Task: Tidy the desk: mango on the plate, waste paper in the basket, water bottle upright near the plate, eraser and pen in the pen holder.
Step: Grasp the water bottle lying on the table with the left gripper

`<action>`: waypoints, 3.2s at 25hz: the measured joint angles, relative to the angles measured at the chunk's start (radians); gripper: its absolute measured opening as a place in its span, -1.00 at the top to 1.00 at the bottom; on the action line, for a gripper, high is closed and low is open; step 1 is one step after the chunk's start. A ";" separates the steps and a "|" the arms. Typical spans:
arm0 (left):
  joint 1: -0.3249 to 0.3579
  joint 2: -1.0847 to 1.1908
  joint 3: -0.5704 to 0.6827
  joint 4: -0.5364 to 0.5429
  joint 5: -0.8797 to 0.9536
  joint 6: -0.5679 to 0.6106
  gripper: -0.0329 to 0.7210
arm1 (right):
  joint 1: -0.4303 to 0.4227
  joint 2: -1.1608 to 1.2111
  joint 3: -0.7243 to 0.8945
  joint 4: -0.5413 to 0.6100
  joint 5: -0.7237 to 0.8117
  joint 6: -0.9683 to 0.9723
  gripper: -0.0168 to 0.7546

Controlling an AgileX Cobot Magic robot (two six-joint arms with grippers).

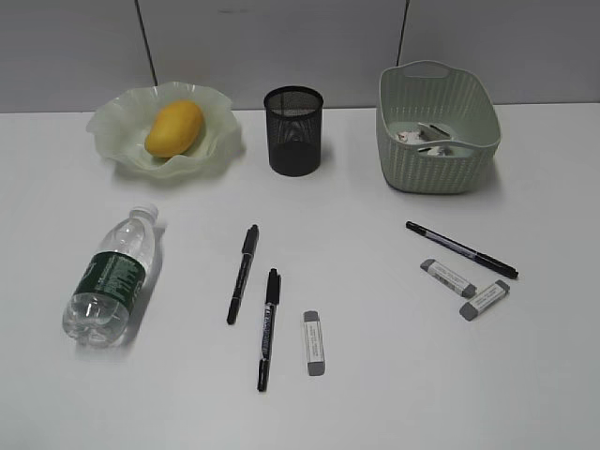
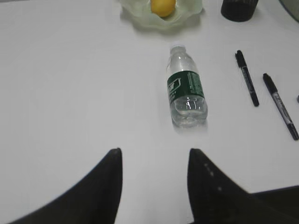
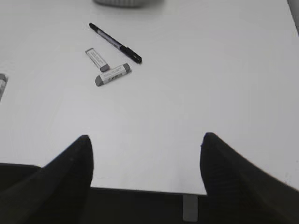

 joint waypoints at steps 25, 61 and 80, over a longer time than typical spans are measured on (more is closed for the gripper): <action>-0.091 0.923 -0.334 -0.019 -0.033 -0.023 -0.51 | 0.000 -0.157 0.002 0.000 -0.001 -0.001 -0.50; -0.298 1.778 -0.718 0.117 -0.233 -0.232 -0.81 | 0.000 -0.157 0.002 0.000 -0.001 -0.001 -0.50; -0.298 1.859 -0.721 0.114 -0.283 -0.235 -0.67 | 0.000 -0.157 0.002 0.000 -0.001 -0.001 -0.50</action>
